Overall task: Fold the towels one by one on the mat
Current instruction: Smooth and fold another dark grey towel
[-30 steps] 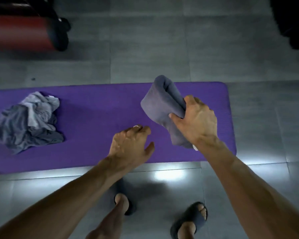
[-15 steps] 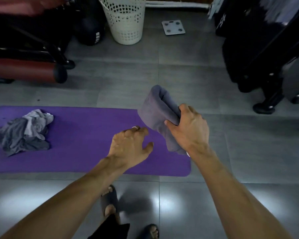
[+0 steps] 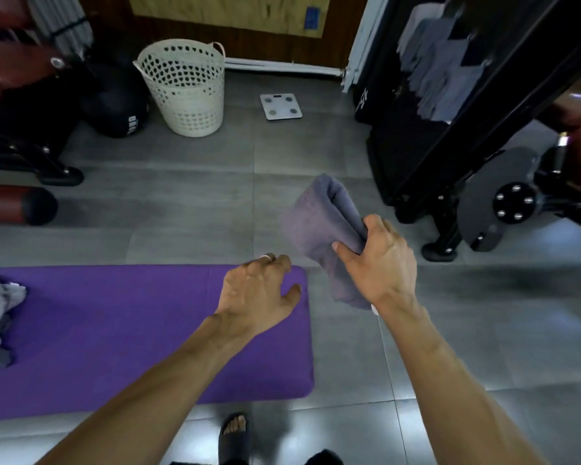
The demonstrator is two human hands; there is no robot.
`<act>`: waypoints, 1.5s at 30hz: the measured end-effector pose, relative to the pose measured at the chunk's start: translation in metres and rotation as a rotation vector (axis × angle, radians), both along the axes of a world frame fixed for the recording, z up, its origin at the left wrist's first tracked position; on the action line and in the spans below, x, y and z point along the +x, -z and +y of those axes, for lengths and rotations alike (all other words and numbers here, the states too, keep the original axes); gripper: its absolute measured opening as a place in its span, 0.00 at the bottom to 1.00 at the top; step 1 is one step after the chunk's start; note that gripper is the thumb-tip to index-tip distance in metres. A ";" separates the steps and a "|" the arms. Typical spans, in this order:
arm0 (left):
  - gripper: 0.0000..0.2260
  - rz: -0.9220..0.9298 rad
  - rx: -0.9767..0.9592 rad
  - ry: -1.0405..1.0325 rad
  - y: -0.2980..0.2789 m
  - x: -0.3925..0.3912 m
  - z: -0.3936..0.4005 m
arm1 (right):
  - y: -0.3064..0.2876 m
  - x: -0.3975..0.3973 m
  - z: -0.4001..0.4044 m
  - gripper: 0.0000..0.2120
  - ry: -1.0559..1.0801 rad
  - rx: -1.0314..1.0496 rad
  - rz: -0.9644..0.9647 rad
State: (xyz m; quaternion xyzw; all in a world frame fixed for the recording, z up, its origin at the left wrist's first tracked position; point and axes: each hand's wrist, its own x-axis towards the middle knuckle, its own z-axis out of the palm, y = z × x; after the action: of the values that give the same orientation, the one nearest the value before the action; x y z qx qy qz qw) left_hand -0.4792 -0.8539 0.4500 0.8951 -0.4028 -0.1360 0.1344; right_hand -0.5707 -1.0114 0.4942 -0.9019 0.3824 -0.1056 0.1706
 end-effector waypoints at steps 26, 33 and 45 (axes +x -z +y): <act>0.18 -0.073 -0.048 -0.204 -0.071 0.168 -0.471 | -0.077 0.193 -0.512 0.17 -0.283 -0.138 -0.114; 0.17 -0.036 -0.101 -0.139 -0.073 0.293 -0.581 | -0.084 0.281 -0.628 0.14 -0.246 -0.145 -0.073; 0.33 0.312 -0.562 0.085 -0.139 0.500 -0.774 | -0.120 0.432 -0.802 0.11 -0.477 -0.171 -0.134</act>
State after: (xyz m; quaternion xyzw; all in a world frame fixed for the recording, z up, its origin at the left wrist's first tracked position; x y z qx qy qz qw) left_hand 0.0204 -1.6283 0.5888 0.7736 -0.4363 -0.1603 0.4306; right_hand -0.1387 -1.8135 0.6140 -0.9687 0.1365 -0.1538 0.1389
